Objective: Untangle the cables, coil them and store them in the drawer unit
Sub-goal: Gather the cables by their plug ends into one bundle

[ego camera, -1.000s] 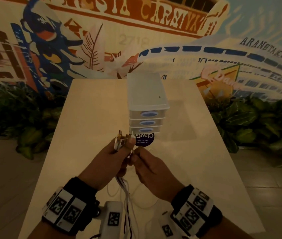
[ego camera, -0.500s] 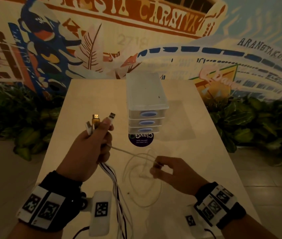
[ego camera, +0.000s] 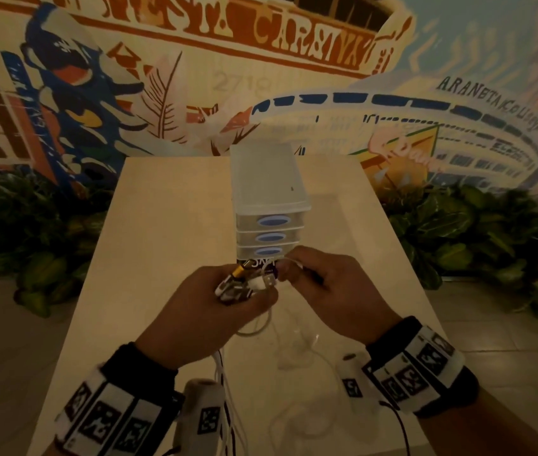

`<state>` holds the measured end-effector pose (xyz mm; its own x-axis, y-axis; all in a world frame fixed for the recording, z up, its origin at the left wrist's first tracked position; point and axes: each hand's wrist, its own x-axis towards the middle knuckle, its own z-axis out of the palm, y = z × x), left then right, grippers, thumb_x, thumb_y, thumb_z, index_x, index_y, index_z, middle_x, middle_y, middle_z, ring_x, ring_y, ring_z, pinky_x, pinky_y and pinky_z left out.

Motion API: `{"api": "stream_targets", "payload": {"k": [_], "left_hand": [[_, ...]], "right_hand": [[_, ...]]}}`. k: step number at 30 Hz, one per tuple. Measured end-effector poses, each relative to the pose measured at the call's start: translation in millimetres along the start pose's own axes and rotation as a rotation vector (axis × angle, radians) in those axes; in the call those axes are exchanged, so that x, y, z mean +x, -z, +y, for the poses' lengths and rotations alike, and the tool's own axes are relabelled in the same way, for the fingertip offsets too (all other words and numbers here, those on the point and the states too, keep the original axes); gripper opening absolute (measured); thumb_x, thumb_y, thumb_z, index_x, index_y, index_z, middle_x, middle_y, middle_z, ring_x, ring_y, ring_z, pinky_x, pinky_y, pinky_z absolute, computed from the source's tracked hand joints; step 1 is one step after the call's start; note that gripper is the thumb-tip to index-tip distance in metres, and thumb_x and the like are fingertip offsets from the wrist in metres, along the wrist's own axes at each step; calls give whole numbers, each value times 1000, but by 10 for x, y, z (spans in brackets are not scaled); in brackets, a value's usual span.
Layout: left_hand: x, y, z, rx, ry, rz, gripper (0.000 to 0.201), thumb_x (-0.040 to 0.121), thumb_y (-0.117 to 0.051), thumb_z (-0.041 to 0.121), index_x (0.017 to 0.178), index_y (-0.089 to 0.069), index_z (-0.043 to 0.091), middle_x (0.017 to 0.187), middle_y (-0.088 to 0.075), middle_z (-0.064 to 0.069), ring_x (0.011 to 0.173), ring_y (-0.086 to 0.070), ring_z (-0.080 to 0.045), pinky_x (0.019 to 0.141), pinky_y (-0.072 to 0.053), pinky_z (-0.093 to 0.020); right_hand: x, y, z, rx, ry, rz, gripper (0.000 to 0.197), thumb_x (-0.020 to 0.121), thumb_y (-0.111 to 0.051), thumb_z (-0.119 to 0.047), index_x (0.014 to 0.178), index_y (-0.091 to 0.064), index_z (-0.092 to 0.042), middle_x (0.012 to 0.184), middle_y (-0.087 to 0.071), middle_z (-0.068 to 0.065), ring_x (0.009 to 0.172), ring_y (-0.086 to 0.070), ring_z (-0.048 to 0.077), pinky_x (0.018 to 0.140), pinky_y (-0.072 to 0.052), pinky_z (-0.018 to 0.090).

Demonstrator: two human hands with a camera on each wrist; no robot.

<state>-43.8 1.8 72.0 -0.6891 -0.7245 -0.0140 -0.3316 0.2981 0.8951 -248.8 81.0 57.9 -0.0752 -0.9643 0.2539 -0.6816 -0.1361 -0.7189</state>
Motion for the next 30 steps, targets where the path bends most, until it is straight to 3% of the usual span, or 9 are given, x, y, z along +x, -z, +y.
{"api": "stream_targets", "payload": {"k": [3,5,7,10,13,16,19,26,30], "left_hand": [[0,-15,21,-128,-25,82,31,91,-67,52,88,-74,22,80,-72,3,78,-67,-14,70,-51,-29],[0,2,73,-210,-34,116,15,98,-62,25,87,-72,22,63,-66,19,62,-61,5,61,-45,-13],[3,33,65,-280,-41,122,28,100,-59,14,81,-72,29,52,-57,23,52,-54,9,56,-41,-9],[5,72,84,-369,-64,123,24,92,-69,29,71,-72,42,50,-50,17,47,-46,1,52,-38,-15],[-4,98,12,-406,-19,153,9,84,-75,41,75,-74,38,51,-42,10,48,-34,-15,49,-31,-25],[-24,114,-67,-469,-25,162,26,80,-66,49,85,-74,24,56,-31,-4,51,-27,-20,47,-28,-25],[-30,149,-76,-477,-31,176,40,79,-65,49,87,-68,11,55,-34,1,50,-29,-17,47,-30,-23],[3,172,-87,-342,-5,210,34,84,-65,49,86,-69,15,53,-41,9,50,-35,-13,53,-32,-29],[54,62,-55,-180,-38,210,9,96,-67,27,89,-72,30,73,-69,21,68,-63,2,64,-43,-8]], "right_hand": [[10,49,114,-3,20,31,19,103,-58,-31,90,-67,-22,66,-53,-12,62,-50,10,59,-38,20],[-13,18,342,-83,8,57,18,102,-58,-33,91,-70,-24,78,-61,-14,77,-55,10,74,-44,23],[-54,-47,632,-196,-62,83,22,101,-55,-42,92,-69,-27,91,-62,-15,93,-56,10,88,-43,24],[-108,-121,947,-155,-234,83,26,100,-53,-47,98,-66,-25,101,-58,-7,100,-57,9,90,-41,22],[-92,-147,1049,-77,-397,8,21,101,-50,-48,102,-59,-29,105,-60,-6,100,-59,10,88,-44,25],[-28,-142,1067,-88,-443,15,31,101,-45,-54,107,-59,-27,110,-60,-2,101,-59,13,92,-47,29],[51,-51,982,-73,-402,102,49,98,-34,-62,107,-65,-25,104,-62,0,98,-60,15,85,-44,19],[285,288,638,174,-239,271,30,109,-40,-40,94,-65,-32,101,-71,-10,92,-71,17,85,-58,52],[373,396,324,161,-102,290,28,109,-42,-37,91,-64,-41,102,-68,0,88,-70,20,77,-60,51]]}}
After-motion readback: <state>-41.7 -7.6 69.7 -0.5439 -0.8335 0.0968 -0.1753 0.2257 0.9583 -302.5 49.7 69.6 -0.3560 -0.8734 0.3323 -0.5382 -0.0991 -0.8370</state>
